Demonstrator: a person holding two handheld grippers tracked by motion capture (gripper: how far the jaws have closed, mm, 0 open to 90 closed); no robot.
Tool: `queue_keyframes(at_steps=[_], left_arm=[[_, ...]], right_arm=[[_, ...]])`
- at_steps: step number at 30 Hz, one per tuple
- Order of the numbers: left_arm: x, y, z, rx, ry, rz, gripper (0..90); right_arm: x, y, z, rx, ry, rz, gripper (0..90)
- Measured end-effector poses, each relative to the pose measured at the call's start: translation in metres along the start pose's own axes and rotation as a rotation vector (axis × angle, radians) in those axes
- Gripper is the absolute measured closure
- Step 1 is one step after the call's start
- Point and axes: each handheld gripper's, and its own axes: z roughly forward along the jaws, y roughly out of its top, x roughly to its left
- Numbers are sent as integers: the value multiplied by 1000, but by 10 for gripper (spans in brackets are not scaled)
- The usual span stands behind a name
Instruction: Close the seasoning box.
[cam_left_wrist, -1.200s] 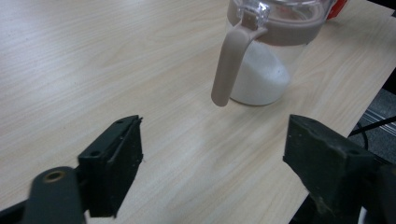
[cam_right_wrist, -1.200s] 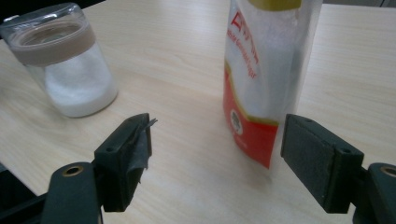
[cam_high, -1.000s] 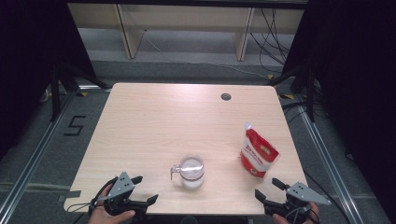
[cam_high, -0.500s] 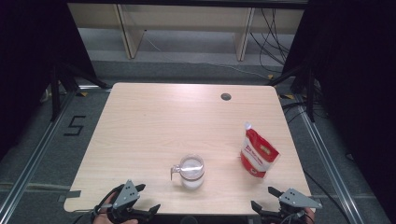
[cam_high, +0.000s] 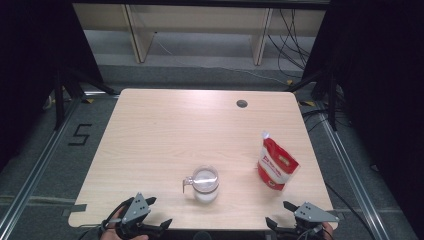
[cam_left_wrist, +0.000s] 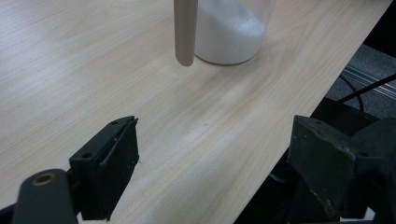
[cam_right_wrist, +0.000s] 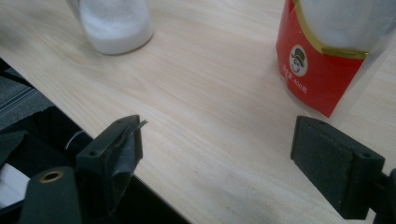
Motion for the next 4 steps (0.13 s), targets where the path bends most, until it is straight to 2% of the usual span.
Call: queue_keyframes(at_steps=[1,2,3,4], left_arm=[[0,0,0,-1,0,-1,156],[3,0,-1,17,10,29,156],[3,0,-1,8,7,31,156],[3,-1,0,-6,12,2,156]], right_arm=[[0,0,0,0,0,-1,176],[2,0,0,4,-3,20,175],[0,1,-1,8,-6,-4,173],[-2,1,-1,10,-12,-4,173]])
